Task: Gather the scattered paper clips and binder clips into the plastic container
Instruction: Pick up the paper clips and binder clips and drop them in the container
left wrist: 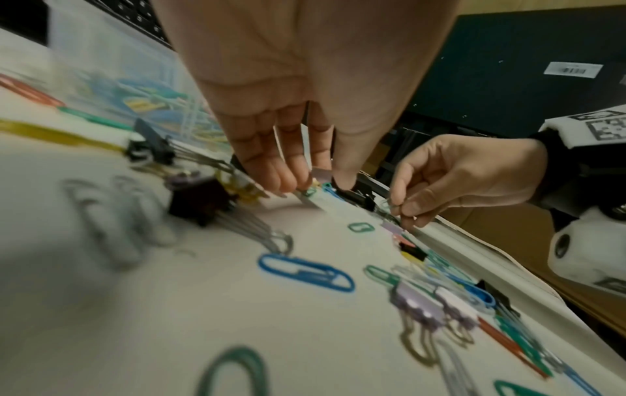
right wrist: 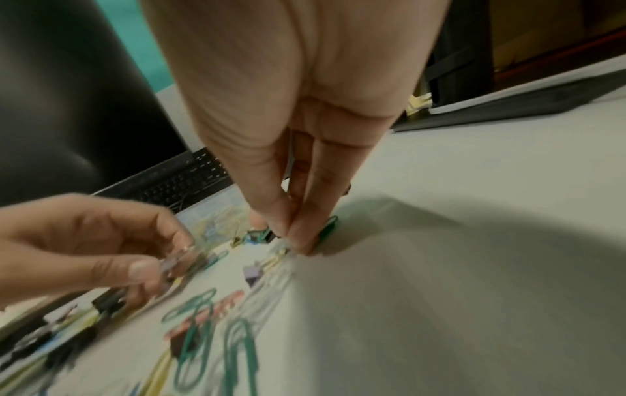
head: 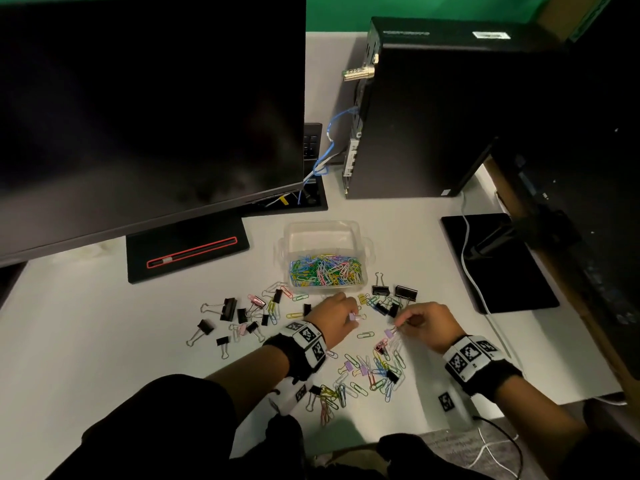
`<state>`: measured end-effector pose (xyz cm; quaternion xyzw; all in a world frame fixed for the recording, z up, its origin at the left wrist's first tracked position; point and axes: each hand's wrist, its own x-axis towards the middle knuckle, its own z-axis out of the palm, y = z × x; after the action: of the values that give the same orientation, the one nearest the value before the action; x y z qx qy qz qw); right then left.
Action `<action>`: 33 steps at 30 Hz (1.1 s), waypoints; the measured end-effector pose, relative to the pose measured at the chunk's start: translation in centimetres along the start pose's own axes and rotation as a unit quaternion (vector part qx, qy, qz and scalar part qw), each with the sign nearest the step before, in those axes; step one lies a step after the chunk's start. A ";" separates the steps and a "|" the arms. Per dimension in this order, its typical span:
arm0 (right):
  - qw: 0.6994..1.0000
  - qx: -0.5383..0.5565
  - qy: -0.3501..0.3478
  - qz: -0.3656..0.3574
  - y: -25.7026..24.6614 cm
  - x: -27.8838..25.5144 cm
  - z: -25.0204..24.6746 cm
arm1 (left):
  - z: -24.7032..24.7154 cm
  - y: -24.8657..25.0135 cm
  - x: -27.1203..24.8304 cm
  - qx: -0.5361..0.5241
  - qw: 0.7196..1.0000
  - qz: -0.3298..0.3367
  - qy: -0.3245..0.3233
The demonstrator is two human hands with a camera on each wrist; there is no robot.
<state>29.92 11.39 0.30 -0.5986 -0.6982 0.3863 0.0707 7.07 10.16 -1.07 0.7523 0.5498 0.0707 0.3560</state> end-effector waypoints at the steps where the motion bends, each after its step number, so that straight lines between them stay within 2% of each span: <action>1: 1.000 0.005 0.003 0.006 0.1 0.1 -0.3 | -0.1 -0.3 0.0 0.001 1.000 -0.006 0.013; 5: 1.000 0.014 0.018 0.011 -1.1 0.5 -1.7 | 0.1 -0.7 0.0 0.057 0.997 -0.009 0.046; 12: 0.997 0.022 0.048 -0.047 -6.3 3.9 -2.5 | 1.7 1.9 -0.4 0.168 0.984 0.065 0.006; 16: 0.996 0.009 0.042 -0.082 -8.8 5.7 -1.6 | 2.4 2.1 -0.3 0.147 0.988 0.032 -0.031; 19: 0.995 -0.017 0.008 -0.101 -9.5 6.3 -0.9 | 2.4 2.0 -0.5 0.120 0.992 0.013 -0.044; 24: 0.994 -0.048 0.010 -0.102 -8.4 5.7 -1.3 | 1.9 1.5 -0.6 0.093 0.993 -0.021 -0.066; 27: 0.995 -0.057 -0.007 -0.080 -6.4 4.0 -2.1 | 1.1 1.1 -0.6 0.098 0.992 -0.007 -0.081; 30: 0.993 -0.089 -0.057 -0.050 -3.8 1.9 -2.7 | -0.7 0.7 -0.6 0.028 0.999 -0.014 -0.032; 33: 0.987 -0.134 -0.089 -0.030 -1.5 0.2 -2.9 | -3.2 0.3 -0.3 -0.040 0.995 -0.017 0.093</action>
<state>30.33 12.88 3.20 -0.5449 -0.7644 0.3391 -0.0610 5.59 11.29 1.60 0.7184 0.5895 0.1561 0.3347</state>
